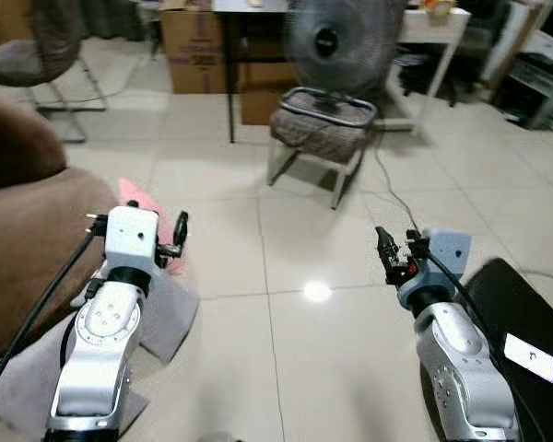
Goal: Move the pillow to the sofa from floor
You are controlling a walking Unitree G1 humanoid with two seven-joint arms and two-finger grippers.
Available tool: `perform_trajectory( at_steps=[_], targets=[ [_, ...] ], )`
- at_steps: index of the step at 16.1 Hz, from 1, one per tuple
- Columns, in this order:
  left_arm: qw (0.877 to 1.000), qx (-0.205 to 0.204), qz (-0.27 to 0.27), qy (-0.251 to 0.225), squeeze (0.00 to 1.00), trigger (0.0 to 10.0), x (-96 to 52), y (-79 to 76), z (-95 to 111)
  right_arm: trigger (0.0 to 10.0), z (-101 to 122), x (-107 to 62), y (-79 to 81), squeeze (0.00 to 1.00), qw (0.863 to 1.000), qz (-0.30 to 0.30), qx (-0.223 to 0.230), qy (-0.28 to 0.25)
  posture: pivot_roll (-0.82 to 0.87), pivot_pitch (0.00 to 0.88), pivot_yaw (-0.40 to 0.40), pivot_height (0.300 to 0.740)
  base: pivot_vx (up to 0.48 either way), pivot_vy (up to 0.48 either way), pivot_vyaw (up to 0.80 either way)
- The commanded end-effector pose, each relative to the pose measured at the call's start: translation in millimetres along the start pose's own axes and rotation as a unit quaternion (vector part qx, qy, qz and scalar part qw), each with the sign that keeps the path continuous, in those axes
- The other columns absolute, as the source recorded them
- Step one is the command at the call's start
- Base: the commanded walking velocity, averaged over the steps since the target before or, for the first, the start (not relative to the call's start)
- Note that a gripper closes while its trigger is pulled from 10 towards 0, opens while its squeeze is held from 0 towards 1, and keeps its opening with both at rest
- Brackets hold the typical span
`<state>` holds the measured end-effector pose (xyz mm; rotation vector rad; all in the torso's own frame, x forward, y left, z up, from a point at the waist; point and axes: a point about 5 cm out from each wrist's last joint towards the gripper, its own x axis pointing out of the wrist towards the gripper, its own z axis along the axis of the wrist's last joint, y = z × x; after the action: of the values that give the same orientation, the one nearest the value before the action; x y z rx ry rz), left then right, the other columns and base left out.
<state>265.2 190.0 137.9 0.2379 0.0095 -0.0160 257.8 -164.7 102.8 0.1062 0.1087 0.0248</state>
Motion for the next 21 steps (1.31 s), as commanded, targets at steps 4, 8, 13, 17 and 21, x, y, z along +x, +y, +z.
perform_trajectory(
  at_steps=[4, 8, 13, 17, 21],
  targets=[
    [1.000, -0.002, 0.000, -0.002, 0.00, 10.0, 4.2, -3.3, 0.4, 10.0, 3.0, 3.1, -4.4, 1.00, 1.000, -0.004, 0.003, -0.002, 0.01, 0.000, -0.021, 0.740, 0.000, 0.360, 0.00],
    [1.000, -0.003, 0.004, -0.002, 0.00, 10.0, 4.4, -2.0, 0.4, 10.0, 3.6, 4.7, -3.8, 1.00, 1.000, -0.001, -0.001, -0.003, 0.01, 0.000, -0.023, 0.740, 0.000, 0.362, 0.00],
    [1.000, -0.002, 0.005, 0.001, 0.00, 10.0, 3.4, -0.9, -0.9, 10.0, 3.5, 5.1, -3.7, 1.00, 1.000, 0.000, -0.007, -0.002, 0.02, 0.000, -0.022, 0.740, 0.000, 0.365, 0.00],
    [1.000, 0.000, 0.002, 0.002, 0.00, 10.0, 3.4, -0.9, -0.9, 10.0, 1.9, 4.9, -2.7, 1.00, 1.000, 0.000, -0.008, 0.000, 0.02, 0.000, -0.020, 0.740, 0.000, 0.367, 0.00],
    [1.000, 0.001, 0.002, 0.000, 0.00, 10.0, 3.3, -1.4, 0.0, 10.0, 1.4, 4.8, -2.1, 1.00, 1.000, 0.002, -0.009, 0.002, 0.02, 0.000, -0.019, 0.740, 0.000, 0.365, 0.00]
  ],
)
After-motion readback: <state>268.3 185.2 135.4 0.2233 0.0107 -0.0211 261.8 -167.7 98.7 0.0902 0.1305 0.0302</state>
